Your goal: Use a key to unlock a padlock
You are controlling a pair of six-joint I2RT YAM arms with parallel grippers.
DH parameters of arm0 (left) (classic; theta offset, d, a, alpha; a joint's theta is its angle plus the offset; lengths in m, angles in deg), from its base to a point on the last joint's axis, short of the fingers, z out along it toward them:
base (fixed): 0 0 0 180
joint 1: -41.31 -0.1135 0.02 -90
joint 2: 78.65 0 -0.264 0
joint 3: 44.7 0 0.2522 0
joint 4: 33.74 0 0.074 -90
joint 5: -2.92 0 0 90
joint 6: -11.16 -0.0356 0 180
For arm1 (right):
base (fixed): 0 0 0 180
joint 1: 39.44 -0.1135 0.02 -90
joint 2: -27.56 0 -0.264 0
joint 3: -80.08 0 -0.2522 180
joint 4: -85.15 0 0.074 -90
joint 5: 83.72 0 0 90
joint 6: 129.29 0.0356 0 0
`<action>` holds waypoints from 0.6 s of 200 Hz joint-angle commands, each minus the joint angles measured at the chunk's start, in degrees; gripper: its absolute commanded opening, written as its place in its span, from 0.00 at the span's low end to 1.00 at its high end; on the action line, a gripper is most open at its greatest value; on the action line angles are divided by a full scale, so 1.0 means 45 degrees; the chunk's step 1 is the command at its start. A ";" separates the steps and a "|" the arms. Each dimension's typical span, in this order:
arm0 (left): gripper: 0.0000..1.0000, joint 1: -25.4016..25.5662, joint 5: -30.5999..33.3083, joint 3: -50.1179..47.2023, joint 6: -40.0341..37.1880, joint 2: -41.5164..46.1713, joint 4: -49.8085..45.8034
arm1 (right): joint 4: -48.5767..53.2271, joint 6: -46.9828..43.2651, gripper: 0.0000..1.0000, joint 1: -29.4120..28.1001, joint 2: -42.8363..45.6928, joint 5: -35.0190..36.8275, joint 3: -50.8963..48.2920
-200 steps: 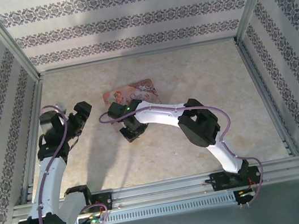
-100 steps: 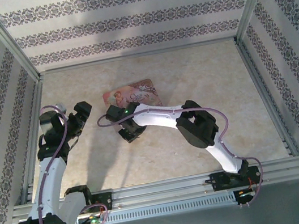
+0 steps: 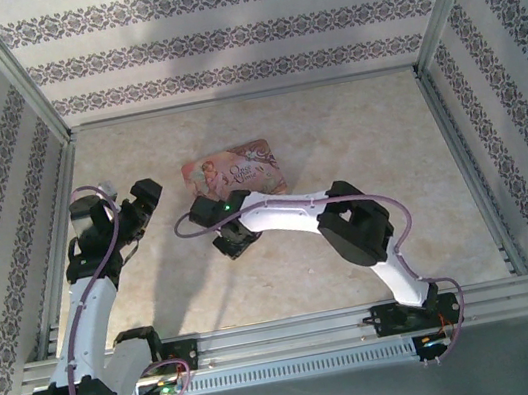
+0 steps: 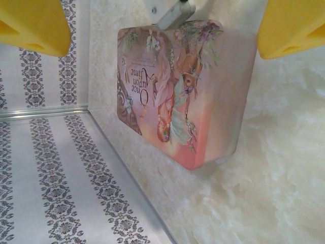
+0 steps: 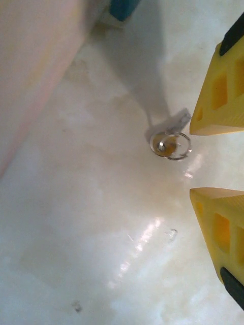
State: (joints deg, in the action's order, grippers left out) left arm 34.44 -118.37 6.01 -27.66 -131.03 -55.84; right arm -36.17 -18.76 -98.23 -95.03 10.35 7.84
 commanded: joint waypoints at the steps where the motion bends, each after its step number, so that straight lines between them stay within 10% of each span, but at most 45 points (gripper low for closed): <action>1: 0.95 -0.0134 -0.0136 -0.0184 -0.0181 0.0248 -0.0103 | -0.0533 -0.0498 0.34 -0.0083 0.0674 0.0499 -0.0245; 120: 0.95 -0.0137 -0.0141 -0.0187 -0.0336 0.0349 -0.0336 | -0.2406 -0.2694 0.38 0.1241 0.0201 0.0168 0.0969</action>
State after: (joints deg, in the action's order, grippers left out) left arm 34.44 -118.39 5.73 -27.68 -130.59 -56.02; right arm -44.76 -28.02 -93.75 -94.00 10.92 8.95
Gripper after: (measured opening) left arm 0.951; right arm 0.380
